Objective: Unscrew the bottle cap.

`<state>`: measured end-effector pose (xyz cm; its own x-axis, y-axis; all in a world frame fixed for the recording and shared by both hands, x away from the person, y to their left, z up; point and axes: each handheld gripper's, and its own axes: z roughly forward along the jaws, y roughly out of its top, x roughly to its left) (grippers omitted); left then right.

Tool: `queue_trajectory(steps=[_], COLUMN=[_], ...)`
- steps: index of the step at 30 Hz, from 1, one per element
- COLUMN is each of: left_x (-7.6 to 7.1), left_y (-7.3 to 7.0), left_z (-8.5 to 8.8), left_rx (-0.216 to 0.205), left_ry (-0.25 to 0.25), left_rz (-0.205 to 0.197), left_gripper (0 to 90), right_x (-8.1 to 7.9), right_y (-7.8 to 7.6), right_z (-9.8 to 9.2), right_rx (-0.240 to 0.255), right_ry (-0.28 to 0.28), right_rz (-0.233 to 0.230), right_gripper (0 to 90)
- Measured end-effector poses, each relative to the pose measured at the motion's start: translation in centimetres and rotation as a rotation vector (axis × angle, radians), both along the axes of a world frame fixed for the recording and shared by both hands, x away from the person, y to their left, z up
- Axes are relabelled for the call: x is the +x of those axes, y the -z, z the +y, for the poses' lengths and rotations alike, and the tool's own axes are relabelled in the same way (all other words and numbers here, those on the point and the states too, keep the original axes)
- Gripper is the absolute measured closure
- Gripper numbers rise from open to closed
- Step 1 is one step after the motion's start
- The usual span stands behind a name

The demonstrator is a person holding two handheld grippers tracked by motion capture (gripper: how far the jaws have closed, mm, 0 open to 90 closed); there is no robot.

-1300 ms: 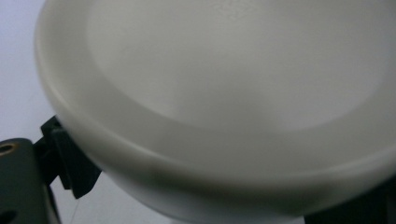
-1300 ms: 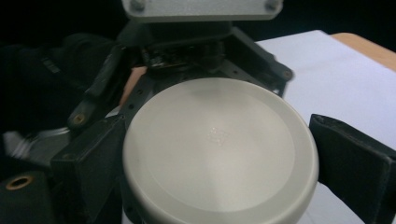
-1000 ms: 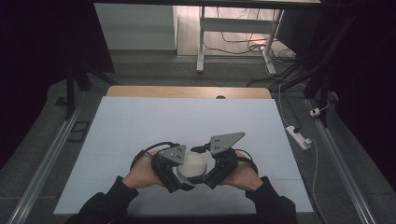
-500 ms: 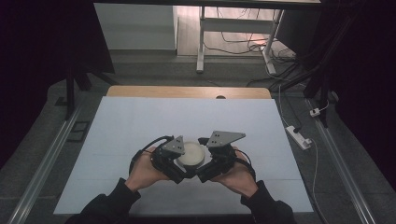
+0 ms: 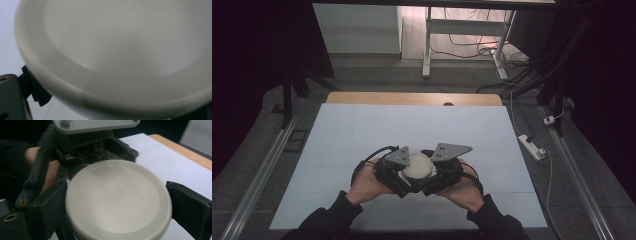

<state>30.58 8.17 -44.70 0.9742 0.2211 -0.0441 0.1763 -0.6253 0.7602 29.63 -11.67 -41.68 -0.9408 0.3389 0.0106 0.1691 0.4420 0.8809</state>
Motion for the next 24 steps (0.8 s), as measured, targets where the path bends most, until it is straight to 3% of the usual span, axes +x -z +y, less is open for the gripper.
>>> queue_trajectory(steps=[10,14,17,20,21,24], left_x=[-0.5,-0.6,-0.4,-0.3,-0.1,0.0], left_y=[0.0,0.1,0.3,0.3,0.3,0.3], left_z=[-0.1,-0.3,-0.4,-0.3,-0.2,-0.2], left_rx=[-0.01,0.005,0.006,0.001,0.001,0.004], left_ry=[0.16,0.175,0.135,0.098,0.052,-0.014], left_rz=[0.007,-0.001,-0.001,-0.002,-0.002,-0.002], left_gripper=[7.4,7.4,7.4,7.4,7.4,7.4], right_x=[0.8,0.8,0.8,0.9,0.9,0.8], right_y=[-0.1,-0.1,-0.1,-0.5,-0.6,-0.7], right_z=[-1.3,-1.5,-1.5,-1.6,-1.6,-1.3], right_rx=[0.026,0.014,-0.009,0.023,0.028,0.031], right_ry=[-0.238,-0.295,-0.26,-0.185,-0.161,-0.097], right_rz=[0.051,0.052,0.06,0.071,0.07,0.074], right_gripper=[7.2,7.2,6.9,1.1,0.0,0.0])
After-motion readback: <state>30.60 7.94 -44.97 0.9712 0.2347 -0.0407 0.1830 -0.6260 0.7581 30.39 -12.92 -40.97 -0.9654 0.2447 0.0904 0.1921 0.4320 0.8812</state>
